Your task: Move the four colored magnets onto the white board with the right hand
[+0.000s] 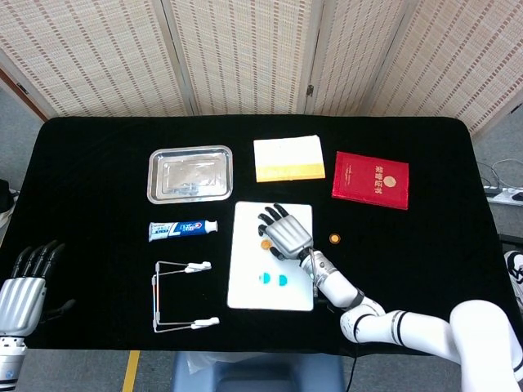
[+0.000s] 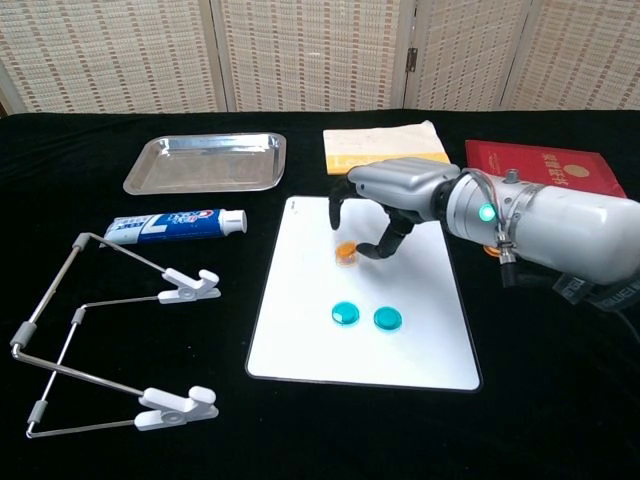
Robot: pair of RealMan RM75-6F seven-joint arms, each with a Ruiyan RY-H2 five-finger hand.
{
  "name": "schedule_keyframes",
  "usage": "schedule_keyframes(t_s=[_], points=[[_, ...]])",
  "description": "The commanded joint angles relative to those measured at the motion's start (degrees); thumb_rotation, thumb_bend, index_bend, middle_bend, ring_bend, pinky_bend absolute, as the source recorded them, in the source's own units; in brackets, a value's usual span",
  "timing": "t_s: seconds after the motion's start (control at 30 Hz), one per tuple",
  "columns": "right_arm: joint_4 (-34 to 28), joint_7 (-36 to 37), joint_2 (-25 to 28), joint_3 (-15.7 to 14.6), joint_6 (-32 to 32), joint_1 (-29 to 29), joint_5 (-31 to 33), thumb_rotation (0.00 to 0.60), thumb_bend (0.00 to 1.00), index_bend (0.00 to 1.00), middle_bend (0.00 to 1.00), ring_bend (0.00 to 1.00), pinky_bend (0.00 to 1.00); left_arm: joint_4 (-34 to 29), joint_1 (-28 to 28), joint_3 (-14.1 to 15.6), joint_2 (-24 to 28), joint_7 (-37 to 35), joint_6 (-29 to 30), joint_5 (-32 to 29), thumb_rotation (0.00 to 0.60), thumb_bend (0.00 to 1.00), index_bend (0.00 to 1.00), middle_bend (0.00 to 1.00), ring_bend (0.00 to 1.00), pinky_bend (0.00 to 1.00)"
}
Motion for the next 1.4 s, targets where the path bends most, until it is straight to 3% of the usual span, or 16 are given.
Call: schedule_keyframes(t_s=[0.03, 0.23, 0.43, 0.63, 0.87, 1.4], points=[[-0.20, -0.06, 0.20, -0.24, 0.62, 0.10, 0.24, 0.600, 0.46, 0.26, 0.16, 0.00, 0.00, 0.12, 0.00, -0.01, -0.07, -0.08, -0.05, -0.01, 0.600, 0.15, 0.07, 0.08, 0.11, 0.00], [-2.18, 1.81, 3.71, -1.28, 4.20, -2.36, -0.24, 0.600, 0.46, 0.21, 0.16, 0.01, 0.00, 0.51, -0.31, -0.11, -0.38, -0.27, -0.45, 0.10, 0.600, 0.15, 0.07, 0.08, 0.11, 0.00], [-4.42, 5.72, 9.05, -3.37, 8.39, -7.20, -1.47, 0.600, 0.46, 0.31, 0.16, 0.01, 0.00, 0.47, -0.77, -0.28, -0.61, -0.15, -0.76, 0.41, 0.600, 0.15, 0.07, 0.08, 0.11, 0.00], [-2.96, 10.84, 11.56, -6.15, 9.91, -11.35, -2.99, 0.600, 0.46, 0.34, 0.16, 0.01, 0.00, 0.12, -1.13, -0.23, -0.88, 0.40, -1.16, 0.66, 0.600, 0.15, 0.07, 0.08, 0.11, 0.00], [1.70, 14.28, 10.68, -8.22, 9.05, -13.41, -4.20, 0.600, 0.46, 0.35, 0.16, 0.01, 0.00, -0.46, -1.23, -0.22, -0.73, 0.98, -1.13, 0.79, 0.600, 0.15, 0.07, 0.08, 0.11, 0.00], [7.69, 18.00, 7.86, -8.27, 7.57, -14.20, -6.49, 0.600, 0.46, 0.37, 0.17, 0.01, 0.00, -1.03, -1.44, -0.30, -0.69, 1.66, -1.37, 0.57, 0.600, 0.15, 0.07, 0.08, 0.11, 0.00]])
